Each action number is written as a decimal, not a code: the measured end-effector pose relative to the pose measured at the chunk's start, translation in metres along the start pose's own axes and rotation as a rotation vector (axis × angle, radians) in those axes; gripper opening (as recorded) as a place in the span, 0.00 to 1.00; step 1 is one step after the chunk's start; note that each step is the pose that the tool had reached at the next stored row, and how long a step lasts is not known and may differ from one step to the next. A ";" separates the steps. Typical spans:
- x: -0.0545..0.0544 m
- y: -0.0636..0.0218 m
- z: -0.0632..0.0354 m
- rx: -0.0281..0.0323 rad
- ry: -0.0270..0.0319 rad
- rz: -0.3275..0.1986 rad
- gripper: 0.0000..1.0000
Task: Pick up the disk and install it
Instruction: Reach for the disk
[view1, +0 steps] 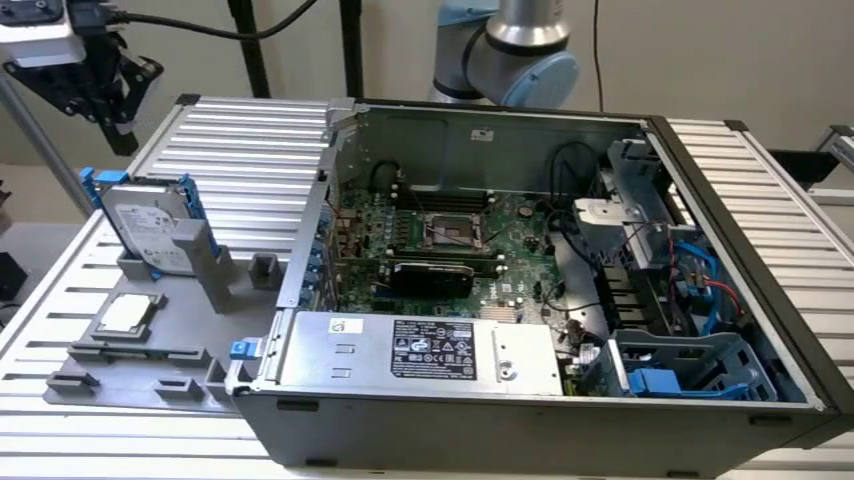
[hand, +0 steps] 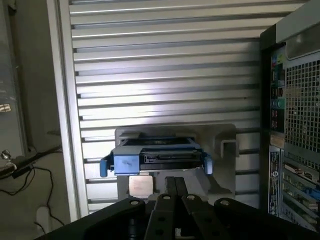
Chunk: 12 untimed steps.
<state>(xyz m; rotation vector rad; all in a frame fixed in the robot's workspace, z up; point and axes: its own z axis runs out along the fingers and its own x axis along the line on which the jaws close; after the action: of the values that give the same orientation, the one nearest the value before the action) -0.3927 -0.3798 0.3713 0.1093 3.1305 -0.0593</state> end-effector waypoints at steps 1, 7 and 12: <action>0.005 -0.0001 0.0006 0.0001 0.0020 0.000 0.00; 0.017 0.0015 0.0033 0.0013 0.0194 -0.001 0.00; 0.022 0.0036 0.0063 0.0020 0.0277 -0.002 0.00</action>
<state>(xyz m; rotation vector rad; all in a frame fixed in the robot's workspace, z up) -0.4140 -0.3749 0.3647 0.1083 3.1583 -0.0615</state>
